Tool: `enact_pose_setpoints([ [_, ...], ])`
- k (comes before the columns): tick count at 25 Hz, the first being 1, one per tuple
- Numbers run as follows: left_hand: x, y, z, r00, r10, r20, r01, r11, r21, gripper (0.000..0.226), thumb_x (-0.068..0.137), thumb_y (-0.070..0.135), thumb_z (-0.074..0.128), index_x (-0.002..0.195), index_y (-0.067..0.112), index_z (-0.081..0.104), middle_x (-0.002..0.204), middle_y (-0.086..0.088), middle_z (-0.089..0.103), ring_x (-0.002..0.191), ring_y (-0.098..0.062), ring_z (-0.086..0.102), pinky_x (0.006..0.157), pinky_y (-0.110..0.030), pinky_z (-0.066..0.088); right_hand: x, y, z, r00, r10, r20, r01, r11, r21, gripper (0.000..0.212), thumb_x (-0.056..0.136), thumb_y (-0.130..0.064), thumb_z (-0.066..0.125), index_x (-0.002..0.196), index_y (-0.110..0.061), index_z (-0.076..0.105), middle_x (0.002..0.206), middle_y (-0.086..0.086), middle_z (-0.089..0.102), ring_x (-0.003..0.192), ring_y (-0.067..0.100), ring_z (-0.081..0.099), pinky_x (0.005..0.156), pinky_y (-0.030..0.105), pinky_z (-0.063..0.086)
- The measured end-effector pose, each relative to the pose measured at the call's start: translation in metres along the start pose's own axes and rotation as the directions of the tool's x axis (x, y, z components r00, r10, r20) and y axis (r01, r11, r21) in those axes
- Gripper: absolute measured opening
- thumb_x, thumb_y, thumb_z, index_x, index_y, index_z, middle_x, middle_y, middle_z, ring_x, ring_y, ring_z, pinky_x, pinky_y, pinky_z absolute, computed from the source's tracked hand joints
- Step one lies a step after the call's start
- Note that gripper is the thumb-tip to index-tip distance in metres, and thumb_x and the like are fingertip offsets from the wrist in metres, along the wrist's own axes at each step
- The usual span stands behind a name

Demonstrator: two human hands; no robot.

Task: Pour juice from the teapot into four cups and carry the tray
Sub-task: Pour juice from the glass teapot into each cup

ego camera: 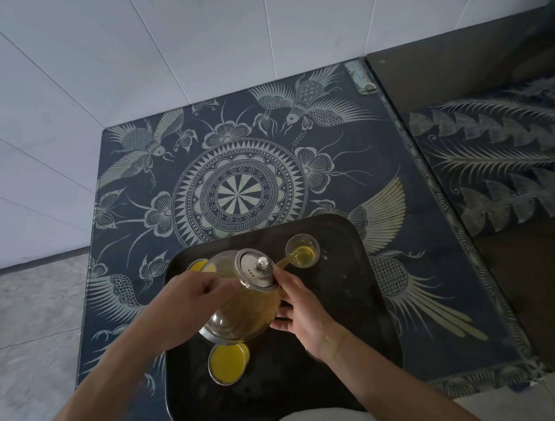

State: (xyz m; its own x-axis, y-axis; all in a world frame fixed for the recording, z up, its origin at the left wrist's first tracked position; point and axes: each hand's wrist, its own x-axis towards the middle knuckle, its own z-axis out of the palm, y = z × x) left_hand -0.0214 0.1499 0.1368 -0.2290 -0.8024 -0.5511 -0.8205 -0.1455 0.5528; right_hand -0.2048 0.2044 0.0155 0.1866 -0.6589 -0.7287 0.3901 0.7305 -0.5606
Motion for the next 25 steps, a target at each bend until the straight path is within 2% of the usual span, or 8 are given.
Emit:
enact_pose_setpoints([
  [7,-0.003,0.001,-0.004,0.999,0.044,-0.004,-0.043,0.998,0.053,0.058,0.09,0.055,0.053,0.083,0.0,0.067,0.051,0.005,0.042,0.048,-0.008,0.039,0.048,-0.021,0.037,0.003,0.001,0.002,1.0,-0.003,0.011,0.003,1.0,0.0,0.074,0.069,-0.075,0.063,0.132,-0.035,0.058,0.125,0.001,0.073,0.111,0.025,0.069,0.085,0.037,0.054],
  [11,-0.004,0.002,-0.005,0.998,0.064,0.0,-0.064,0.994,0.085,0.056,0.091,0.054,0.051,0.082,0.002,0.068,0.056,0.003,0.049,0.05,-0.009,0.043,0.053,-0.026,0.041,0.002,0.002,0.002,1.0,-0.003,0.026,0.003,1.0,-0.002,0.075,0.07,-0.074,0.063,0.133,-0.034,0.057,0.125,0.001,0.074,0.111,0.026,0.069,0.088,0.038,0.054],
  [20,-0.01,0.003,-0.009,0.997,0.081,-0.006,-0.08,0.993,0.09,0.057,0.088,0.057,0.05,0.078,0.004,0.065,0.052,0.006,0.046,0.047,-0.005,0.04,0.051,-0.025,0.039,0.0,0.004,0.005,0.999,-0.003,0.054,0.004,1.0,-0.003,0.074,0.072,-0.074,0.061,0.134,-0.034,0.057,0.128,0.002,0.072,0.114,0.027,0.068,0.093,0.04,0.053],
  [25,-0.011,0.004,-0.011,0.995,0.095,-0.009,-0.094,0.989,0.118,0.053,0.089,0.055,0.05,0.078,0.005,0.066,0.057,-0.003,0.054,0.049,-0.006,0.043,0.051,-0.022,0.04,0.0,0.005,0.006,0.998,0.004,0.063,-0.004,1.0,-0.002,0.069,0.075,-0.074,0.06,0.132,-0.034,0.059,0.128,0.001,0.073,0.115,0.027,0.068,0.092,0.04,0.054],
])
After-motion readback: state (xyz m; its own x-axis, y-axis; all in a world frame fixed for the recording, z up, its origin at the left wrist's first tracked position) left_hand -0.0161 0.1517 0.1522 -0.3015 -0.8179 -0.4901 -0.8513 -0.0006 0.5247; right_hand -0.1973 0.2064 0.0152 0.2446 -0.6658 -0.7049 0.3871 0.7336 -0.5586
